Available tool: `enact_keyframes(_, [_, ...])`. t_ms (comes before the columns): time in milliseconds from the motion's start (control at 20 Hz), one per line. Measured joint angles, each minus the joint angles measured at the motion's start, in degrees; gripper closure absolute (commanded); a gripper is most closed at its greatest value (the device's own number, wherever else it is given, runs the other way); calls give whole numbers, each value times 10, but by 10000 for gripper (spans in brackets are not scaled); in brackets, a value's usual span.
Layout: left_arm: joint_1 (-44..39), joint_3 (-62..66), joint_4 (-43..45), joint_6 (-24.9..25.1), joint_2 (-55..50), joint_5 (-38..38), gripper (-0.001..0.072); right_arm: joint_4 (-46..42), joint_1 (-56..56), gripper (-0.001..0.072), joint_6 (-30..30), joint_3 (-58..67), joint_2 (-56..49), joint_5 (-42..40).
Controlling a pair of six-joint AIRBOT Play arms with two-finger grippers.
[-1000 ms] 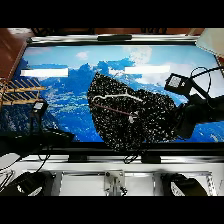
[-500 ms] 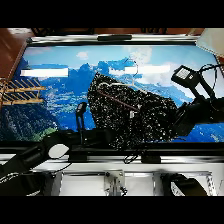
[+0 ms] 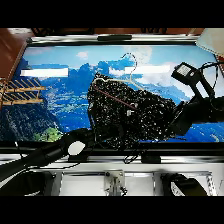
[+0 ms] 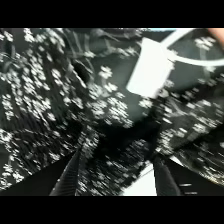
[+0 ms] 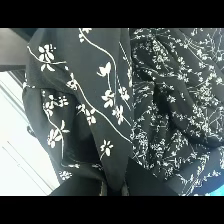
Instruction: Fold the shirts.
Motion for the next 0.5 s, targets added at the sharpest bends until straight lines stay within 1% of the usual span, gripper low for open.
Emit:
enact_keyframes(150, [10,2,-1,0,-17,7,180,3,0,644,4,0,0,0])
enact_keyframes(200, [11,3,-2,0,-23,10,233,4,0,644,5,0,0,0])
enact_keyframes(250, [13,3,-2,0,-29,10,257,4,0,644,5,0,0,0])
enact_keyframes(400, [15,3,-2,0,-44,16,262,5,0,644,9,0,0,0])
enact_keyframes(450, [16,3,-2,0,-48,21,360,5,0,644,9,0,0,0])
enact_keyframes(500, [16,3,-2,0,-51,31,477,5,0,644,10,0,0,0])
